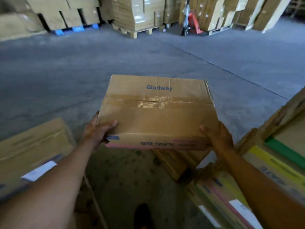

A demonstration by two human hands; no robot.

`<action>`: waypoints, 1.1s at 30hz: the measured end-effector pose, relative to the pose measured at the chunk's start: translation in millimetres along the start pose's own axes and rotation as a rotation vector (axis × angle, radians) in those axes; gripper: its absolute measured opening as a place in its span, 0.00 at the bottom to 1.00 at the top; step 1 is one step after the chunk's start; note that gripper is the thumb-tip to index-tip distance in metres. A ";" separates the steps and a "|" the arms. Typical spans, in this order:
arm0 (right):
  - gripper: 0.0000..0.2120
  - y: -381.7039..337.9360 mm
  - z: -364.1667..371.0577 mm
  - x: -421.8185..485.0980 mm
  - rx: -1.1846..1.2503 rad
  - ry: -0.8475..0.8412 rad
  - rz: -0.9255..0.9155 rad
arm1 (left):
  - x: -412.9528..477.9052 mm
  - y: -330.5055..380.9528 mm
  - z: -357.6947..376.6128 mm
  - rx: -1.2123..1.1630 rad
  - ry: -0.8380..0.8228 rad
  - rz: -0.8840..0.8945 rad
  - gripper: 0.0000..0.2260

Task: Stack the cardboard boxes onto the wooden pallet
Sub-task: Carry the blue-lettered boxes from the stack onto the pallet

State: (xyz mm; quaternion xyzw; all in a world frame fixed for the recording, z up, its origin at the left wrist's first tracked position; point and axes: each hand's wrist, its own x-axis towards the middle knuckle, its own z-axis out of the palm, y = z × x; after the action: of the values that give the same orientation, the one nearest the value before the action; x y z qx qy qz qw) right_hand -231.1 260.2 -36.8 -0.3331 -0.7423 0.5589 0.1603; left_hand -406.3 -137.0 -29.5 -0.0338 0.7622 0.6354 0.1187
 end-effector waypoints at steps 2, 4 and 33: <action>0.42 -20.9 4.4 -32.7 0.004 -0.068 -0.026 | -52.0 -0.9 -33.8 -0.032 0.083 0.007 0.37; 0.43 -39.3 15.3 -64.1 0.019 -0.159 -0.029 | -99.8 -4.0 -68.0 -0.066 0.161 -0.025 0.40; 0.26 -29.0 422.6 -684.9 0.009 -0.875 0.058 | -633.6 -242.0 -651.0 -0.205 0.760 -0.317 0.37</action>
State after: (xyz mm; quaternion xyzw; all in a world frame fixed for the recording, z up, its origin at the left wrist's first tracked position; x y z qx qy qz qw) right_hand -0.4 -511.1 -54.6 -0.0851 -0.7283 0.6547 -0.1836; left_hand 167.2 -881.7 -13.0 -0.3943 0.6699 0.6242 -0.0786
